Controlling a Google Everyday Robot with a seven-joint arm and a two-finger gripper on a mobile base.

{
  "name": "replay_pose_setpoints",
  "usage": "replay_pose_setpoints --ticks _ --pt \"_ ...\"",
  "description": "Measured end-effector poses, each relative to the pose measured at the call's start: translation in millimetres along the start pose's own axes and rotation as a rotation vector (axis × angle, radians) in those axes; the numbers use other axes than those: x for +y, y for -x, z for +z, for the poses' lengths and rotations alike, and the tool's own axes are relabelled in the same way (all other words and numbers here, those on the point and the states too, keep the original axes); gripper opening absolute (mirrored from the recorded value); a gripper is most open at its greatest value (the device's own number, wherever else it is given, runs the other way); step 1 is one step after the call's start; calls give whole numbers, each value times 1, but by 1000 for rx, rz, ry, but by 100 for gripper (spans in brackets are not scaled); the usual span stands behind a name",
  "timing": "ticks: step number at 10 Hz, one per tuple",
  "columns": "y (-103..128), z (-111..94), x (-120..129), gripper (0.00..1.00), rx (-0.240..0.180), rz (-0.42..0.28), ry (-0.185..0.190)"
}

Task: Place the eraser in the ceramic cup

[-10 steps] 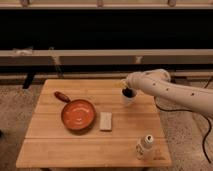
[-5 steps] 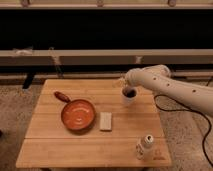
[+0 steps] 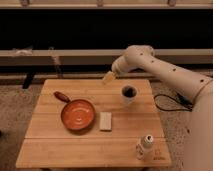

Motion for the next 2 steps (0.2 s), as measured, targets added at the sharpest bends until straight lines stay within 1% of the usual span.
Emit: replay_pose_setpoints --ticks 1,2 --pt "5 2 3 80 10 -24 24" --pt "9 3 5 80 14 -38 38"
